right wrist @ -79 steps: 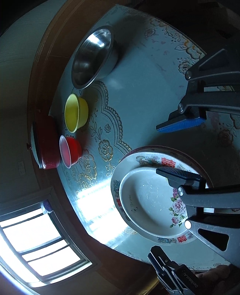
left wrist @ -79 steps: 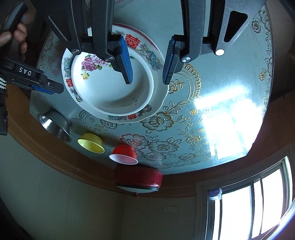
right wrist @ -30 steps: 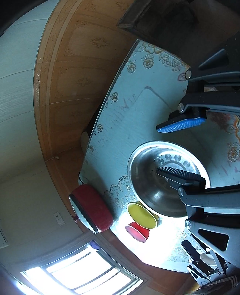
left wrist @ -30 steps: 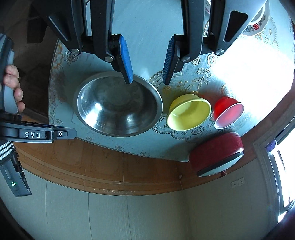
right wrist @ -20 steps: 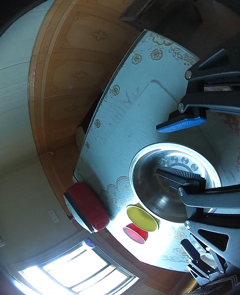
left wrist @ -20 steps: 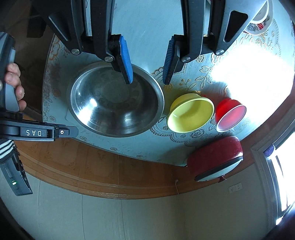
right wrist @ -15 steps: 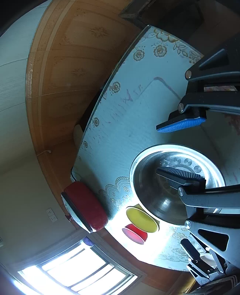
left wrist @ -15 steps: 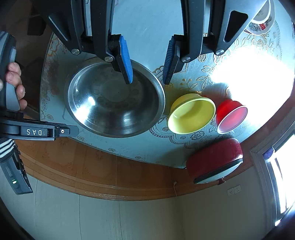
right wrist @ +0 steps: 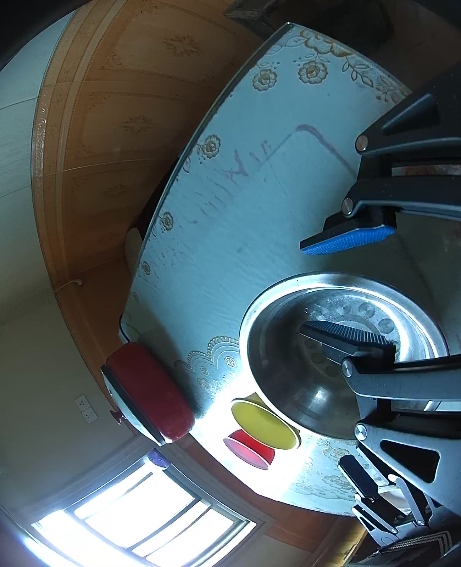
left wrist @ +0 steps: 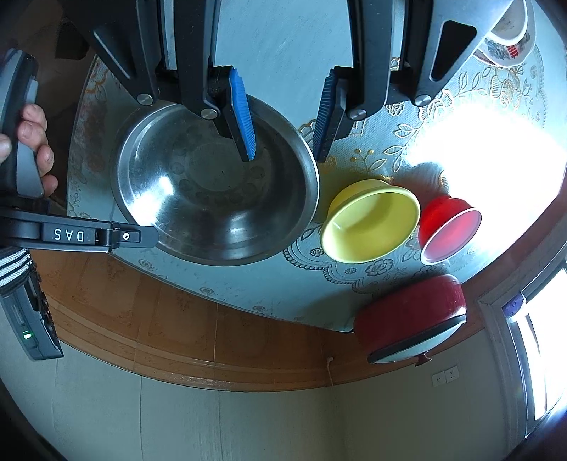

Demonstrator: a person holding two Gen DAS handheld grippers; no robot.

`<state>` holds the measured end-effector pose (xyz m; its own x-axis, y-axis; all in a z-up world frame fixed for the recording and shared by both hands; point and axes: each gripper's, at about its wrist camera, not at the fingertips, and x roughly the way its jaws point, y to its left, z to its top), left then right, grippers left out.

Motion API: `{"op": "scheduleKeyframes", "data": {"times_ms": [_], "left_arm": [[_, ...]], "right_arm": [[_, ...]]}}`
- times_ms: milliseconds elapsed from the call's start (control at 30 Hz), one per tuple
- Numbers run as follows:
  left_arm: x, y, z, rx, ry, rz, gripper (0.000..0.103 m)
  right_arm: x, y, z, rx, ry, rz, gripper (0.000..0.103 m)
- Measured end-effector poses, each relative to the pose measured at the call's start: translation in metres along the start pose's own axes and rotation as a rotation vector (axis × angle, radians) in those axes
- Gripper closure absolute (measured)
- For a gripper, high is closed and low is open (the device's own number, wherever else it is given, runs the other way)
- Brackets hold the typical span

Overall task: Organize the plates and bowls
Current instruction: 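Close the right gripper on the steel bowl rim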

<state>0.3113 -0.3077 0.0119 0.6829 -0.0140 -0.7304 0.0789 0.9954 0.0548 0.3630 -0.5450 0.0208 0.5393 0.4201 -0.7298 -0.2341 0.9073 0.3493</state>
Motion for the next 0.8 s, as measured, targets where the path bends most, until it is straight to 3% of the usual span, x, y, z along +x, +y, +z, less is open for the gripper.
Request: {"op": "scheduleKeyframes", "data": {"times_ms": [100,233,367,567,633,700,800], "left_arm": [[0.005,0.007,0.002,-0.037,0.007,-0.025,0.069],[0.007,0.029,0.004,-0.162,0.007,-0.075,0.069],[0.010,0.042,0.003,-0.202,0.007,-0.079,0.069],[0.020,0.047,0.000,-0.252,0.041,-0.144,0.069],[0.024,0.044,0.000,-0.257,0.059,-0.162,0.069],[0.030,0.040,-0.001,-0.248,0.077,-0.177,0.080],[0.028,0.034,-0.002,-0.230,0.066,-0.162,0.080]], "right_arm": [[0.005,-0.001,0.000,-0.003,0.012,0.009,0.064],[0.011,-0.005,0.000,0.008,0.026,0.029,0.064],[0.014,-0.008,0.001,0.016,0.031,0.040,0.064],[0.017,-0.009,-0.001,0.014,0.045,0.055,0.064],[0.018,-0.008,-0.003,0.012,0.049,0.051,0.069],[0.019,-0.006,-0.005,-0.001,0.051,0.039,0.089],[0.019,0.002,-0.010,-0.053,0.046,-0.018,0.091]]}}
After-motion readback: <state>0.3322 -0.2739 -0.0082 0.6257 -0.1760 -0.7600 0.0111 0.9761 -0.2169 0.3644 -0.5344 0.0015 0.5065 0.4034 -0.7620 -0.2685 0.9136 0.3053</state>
